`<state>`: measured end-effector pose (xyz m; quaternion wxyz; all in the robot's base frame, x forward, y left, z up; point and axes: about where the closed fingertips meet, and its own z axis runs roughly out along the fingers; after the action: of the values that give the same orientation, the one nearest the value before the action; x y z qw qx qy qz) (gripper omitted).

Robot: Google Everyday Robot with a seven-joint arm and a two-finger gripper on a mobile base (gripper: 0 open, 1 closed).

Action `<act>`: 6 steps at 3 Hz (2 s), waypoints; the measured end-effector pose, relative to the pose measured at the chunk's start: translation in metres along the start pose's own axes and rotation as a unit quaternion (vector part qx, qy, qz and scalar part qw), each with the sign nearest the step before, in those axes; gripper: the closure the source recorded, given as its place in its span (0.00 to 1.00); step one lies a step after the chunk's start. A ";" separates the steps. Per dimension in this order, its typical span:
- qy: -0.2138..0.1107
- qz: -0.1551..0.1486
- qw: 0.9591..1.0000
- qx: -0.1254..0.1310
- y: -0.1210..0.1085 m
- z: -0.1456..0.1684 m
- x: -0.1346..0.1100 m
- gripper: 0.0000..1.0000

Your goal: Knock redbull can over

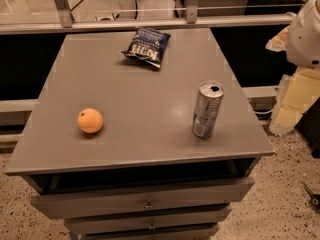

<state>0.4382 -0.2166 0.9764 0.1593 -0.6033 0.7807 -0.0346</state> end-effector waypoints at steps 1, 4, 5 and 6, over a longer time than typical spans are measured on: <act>0.000 0.000 1.000 0.000 0.000 0.000 0.000 0.00; -0.216 0.068 0.973 -0.036 0.019 0.096 -0.017 0.00; -0.328 0.073 0.941 -0.047 0.004 0.128 -0.061 0.00; -0.386 0.073 0.918 -0.053 -0.005 0.142 -0.090 0.00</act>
Offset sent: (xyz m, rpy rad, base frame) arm -0.0019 -0.0014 -0.0553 0.3060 0.0023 -0.0666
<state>0.5036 -0.1123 0.8622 0.4183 -0.5183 0.7013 0.2541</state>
